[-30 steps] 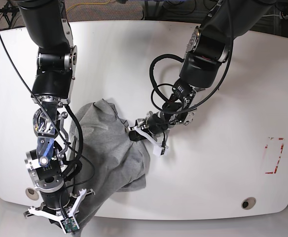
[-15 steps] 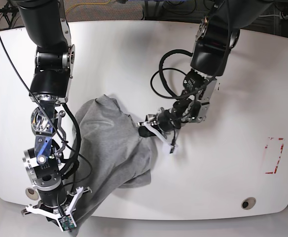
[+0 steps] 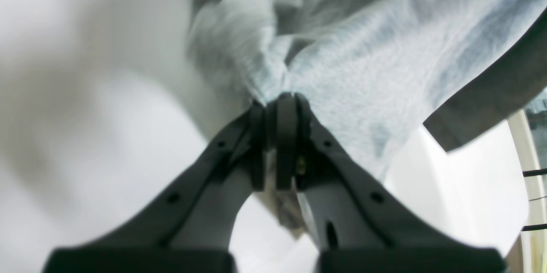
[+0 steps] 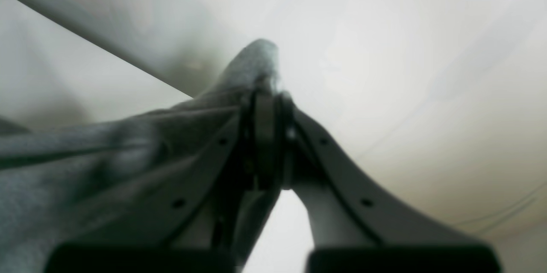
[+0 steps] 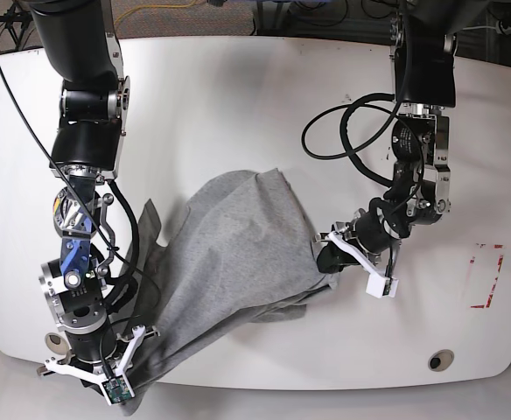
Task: Fold the T-shirt properly
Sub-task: 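Lift the shirt high with both grippers, stretching it between them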
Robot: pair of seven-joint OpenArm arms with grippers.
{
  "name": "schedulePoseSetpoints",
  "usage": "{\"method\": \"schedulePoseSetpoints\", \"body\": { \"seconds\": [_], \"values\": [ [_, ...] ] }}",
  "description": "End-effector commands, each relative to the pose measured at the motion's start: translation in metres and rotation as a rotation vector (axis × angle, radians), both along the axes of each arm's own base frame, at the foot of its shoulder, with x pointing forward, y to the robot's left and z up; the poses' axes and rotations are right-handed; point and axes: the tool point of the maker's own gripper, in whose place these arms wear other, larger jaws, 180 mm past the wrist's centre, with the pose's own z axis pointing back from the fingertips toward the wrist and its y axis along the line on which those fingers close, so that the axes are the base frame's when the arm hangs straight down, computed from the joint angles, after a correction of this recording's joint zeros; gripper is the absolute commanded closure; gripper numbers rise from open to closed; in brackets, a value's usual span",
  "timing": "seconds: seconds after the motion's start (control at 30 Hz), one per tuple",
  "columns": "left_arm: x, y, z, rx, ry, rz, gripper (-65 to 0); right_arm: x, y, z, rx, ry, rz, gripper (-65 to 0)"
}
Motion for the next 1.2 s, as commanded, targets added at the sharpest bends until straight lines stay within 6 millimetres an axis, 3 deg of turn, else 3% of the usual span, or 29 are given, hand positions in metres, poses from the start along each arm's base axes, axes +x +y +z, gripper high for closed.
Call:
{"method": "schedulePoseSetpoints", "body": {
  "seconds": [0.0, 0.13, 0.27, 0.33, 0.6, 0.77, 1.17],
  "values": [
    [0.009, 0.019, 0.037, 0.037, -0.111, 0.005, 0.0, 0.002, -0.001, 0.030, 0.002, -0.083, 0.002, 0.0],
    [0.012, 0.036, 0.059, 0.091, -0.178, 0.012, 0.0, 0.004, 0.000, 0.041, 0.003, -0.104, 0.004, 0.0],
    [0.019, 0.056, 0.099, 0.138, -0.283, 0.035, 0.0, 0.006, 0.002, 0.050, 0.002, -0.123, 0.007, 0.0],
    [0.022, 0.072, 0.124, 0.182, -0.348, 0.050, 0.0, 0.007, 0.002, 0.065, 0.002, -0.151, 0.007, 0.0],
    [0.026, 0.093, 0.203, 0.314, -0.558, 0.032, 0.0, 0.013, 0.001, 0.104, 0.003, -0.220, 0.008, 0.0],
    [0.027, 0.120, 0.258, 0.335, -0.675, 0.105, 0.0, 0.012, 0.001, 0.129, 0.002, -0.269, 0.010, 0.0],
    [0.016, 0.146, 0.384, 0.343, -0.905, 0.215, 0.0, 0.005, -0.003, 0.204, -0.007, -0.412, 0.002, 0.0]
  ]
}}
